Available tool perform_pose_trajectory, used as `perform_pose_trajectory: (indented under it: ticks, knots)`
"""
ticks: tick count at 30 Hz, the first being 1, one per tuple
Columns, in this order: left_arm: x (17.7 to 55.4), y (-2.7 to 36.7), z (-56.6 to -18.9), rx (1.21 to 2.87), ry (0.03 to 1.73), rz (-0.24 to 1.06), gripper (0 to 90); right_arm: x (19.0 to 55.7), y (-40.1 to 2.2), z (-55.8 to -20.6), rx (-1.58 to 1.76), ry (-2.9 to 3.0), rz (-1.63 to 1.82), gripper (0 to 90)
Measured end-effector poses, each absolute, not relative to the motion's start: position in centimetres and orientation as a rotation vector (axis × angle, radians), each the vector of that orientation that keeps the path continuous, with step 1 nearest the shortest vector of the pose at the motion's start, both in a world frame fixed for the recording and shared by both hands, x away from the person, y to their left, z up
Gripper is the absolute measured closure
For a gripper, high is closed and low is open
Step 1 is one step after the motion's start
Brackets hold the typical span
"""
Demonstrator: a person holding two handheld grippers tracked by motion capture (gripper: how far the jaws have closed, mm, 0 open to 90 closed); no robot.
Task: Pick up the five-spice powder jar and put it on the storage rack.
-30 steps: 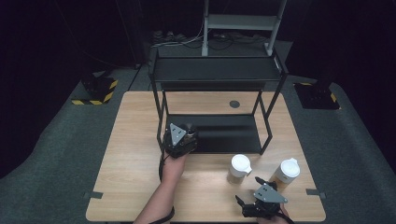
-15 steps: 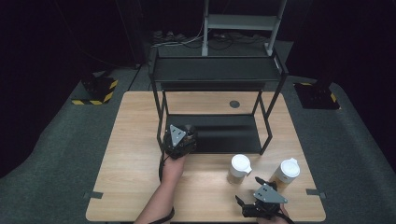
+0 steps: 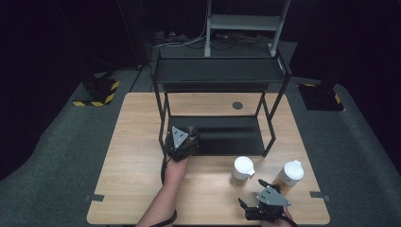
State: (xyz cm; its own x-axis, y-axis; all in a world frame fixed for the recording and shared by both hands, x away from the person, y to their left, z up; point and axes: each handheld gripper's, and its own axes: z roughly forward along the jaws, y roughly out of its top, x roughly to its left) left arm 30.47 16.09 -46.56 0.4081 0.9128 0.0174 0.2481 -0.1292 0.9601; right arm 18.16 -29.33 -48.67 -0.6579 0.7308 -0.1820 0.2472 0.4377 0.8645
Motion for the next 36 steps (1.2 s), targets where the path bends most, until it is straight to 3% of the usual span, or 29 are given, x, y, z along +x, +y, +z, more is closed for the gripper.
perform_pose_trajectory:
  ticks: [12,19,36]
  knots:
    - [30.6,15.9,-46.1,1.641,1.058,0.796,33.6,18.2,-29.3,-48.7,0.82,2.149,1.163,0.2]
    - [30.8,15.5,-46.0,1.655,1.078,0.791,20.9,18.2,-29.4,-48.6,0.822,2.149,1.165,0.2]
    - [29.7,15.3,-45.1,1.656,1.058,0.829,12.6,18.2,-29.3,-48.7,0.816,2.149,1.163,0.2]
